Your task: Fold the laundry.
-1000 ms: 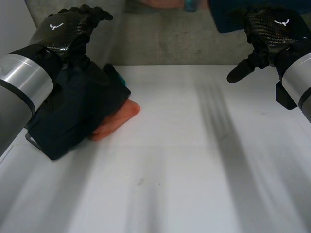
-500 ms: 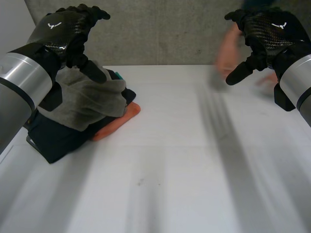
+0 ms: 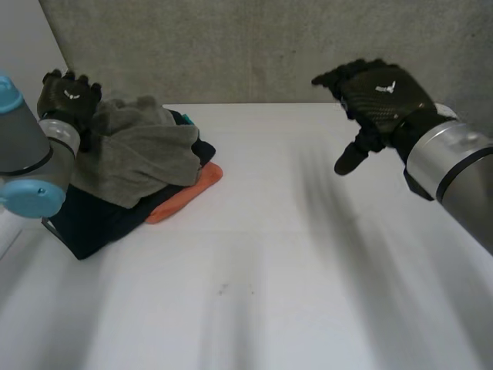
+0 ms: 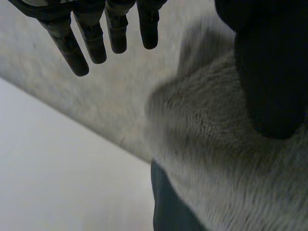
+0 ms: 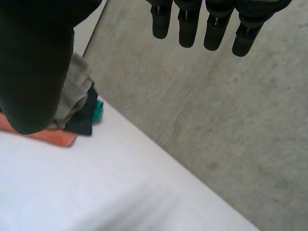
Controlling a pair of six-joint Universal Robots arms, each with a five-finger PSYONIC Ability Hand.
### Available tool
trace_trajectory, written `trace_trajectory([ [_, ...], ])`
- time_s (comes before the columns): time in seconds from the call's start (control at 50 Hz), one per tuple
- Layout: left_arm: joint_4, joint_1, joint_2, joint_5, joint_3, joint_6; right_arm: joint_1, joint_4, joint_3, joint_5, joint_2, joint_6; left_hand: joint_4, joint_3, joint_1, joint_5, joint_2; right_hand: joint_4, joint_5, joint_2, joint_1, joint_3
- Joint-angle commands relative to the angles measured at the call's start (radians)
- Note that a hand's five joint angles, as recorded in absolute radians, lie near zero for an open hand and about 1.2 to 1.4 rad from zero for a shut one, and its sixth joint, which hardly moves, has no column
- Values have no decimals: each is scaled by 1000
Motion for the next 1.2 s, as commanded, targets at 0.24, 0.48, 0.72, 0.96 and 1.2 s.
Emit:
trace_trajectory([
  [0.24,7,-79,69,5,125,-175,-17,-7,9,-2,45,-11,1181,1171,1170,1174,1172,-35,-42,-38,-51,-34],
  [0.48,7,-337,350,81,1,-600,-40,-11,-2,23,31,-5,1181,1171,1170,1174,1172,-35,-42,-38,-51,-34],
  [0.72,-20,-571,82,127,-18,-680,-99,-13,-5,75,16,-9,1181,1171,1170,1174,1172,-35,-42,-38,-51,-34],
  [0.96,-32,-503,51,135,-29,-646,-107,4,9,60,126,-142,-41,-51,-52,-48,-49,-35,-42,-38,-51,-34],
  [1.2,-43,-262,8,135,-29,-249,46,-1,122,37,195,-331,-5,-14,-16,-12,-13,-35,-42,-38,-51,-34],
])
